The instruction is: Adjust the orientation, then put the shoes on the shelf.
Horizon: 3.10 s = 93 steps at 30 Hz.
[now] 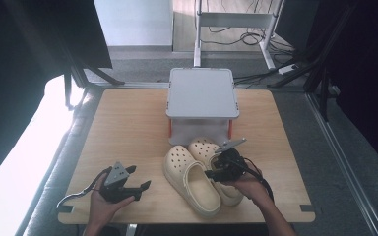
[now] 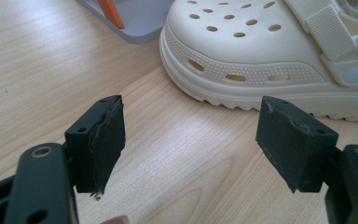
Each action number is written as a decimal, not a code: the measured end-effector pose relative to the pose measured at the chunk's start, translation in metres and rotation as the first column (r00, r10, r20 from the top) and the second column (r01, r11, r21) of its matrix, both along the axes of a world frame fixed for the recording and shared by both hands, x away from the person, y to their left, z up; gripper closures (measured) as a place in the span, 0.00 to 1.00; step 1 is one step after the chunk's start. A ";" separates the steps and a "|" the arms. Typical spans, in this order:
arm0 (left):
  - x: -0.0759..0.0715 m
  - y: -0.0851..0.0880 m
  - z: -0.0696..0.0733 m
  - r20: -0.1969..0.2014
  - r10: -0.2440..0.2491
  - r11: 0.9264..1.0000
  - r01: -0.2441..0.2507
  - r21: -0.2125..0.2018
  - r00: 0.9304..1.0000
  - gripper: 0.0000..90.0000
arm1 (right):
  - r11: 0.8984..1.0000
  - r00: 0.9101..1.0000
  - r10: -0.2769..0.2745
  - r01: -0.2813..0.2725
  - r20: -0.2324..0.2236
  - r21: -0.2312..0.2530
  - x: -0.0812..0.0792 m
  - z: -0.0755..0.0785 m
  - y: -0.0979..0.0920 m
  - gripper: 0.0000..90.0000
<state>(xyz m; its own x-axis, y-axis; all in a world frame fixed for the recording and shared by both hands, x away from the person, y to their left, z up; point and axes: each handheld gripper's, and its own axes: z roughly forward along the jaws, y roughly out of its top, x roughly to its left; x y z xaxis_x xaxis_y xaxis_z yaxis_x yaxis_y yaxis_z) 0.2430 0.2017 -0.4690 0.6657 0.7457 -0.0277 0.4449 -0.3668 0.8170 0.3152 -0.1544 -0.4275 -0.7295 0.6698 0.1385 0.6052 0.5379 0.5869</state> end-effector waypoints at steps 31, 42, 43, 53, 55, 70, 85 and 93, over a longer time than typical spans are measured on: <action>0.000 0.001 0.000 0.002 0.003 1.000 -0.003 0.006 1.000 0.27 | 0.998 0.999 -0.040 0.040 0.012 -0.049 0.013 -0.020 0.024 0.73; 0.000 0.001 0.000 0.001 0.003 1.000 -0.003 0.001 1.000 0.27 | 0.999 0.999 0.040 -0.040 0.019 -0.002 0.000 0.005 0.012 0.73; 0.000 0.000 0.000 0.000 0.002 1.000 -0.002 0.001 1.000 0.27 | 0.999 0.999 0.041 -0.041 0.020 0.005 0.000 0.008 0.011 0.73; 0.000 0.000 0.000 -0.001 0.002 1.000 -0.002 0.000 1.000 0.27 | 0.995 0.996 0.084 -0.086 0.035 0.043 -0.004 0.026 0.005 0.73; 0.000 0.000 0.000 -0.002 0.001 1.000 -0.001 0.001 1.000 0.27 | 0.995 0.996 0.087 -0.088 0.033 0.046 -0.005 0.027 0.005 0.73; 0.000 0.001 0.001 0.001 0.004 1.000 -0.004 -0.001 1.000 0.27 | 0.987 0.990 0.131 -0.134 0.045 0.088 -0.003 0.042 0.003 0.73; 0.001 0.000 0.000 -0.001 0.001 1.000 -0.001 0.000 1.000 0.27 | 0.983 0.989 0.131 -0.139 0.069 0.119 -0.007 0.069 -0.021 0.73; 0.001 0.000 0.000 -0.004 0.003 1.000 -0.003 -0.004 1.000 0.27 | 0.982 0.989 0.120 -0.132 0.091 0.132 -0.016 0.088 -0.041 0.73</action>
<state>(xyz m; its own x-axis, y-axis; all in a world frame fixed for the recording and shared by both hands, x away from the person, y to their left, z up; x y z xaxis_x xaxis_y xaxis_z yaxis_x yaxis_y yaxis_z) 0.2440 0.2016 -0.4687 0.6636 0.7473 -0.0338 0.4494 -0.3620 0.8167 0.2990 -0.1958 -0.3393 -0.8195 0.5505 0.1589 0.4846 0.5178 0.7050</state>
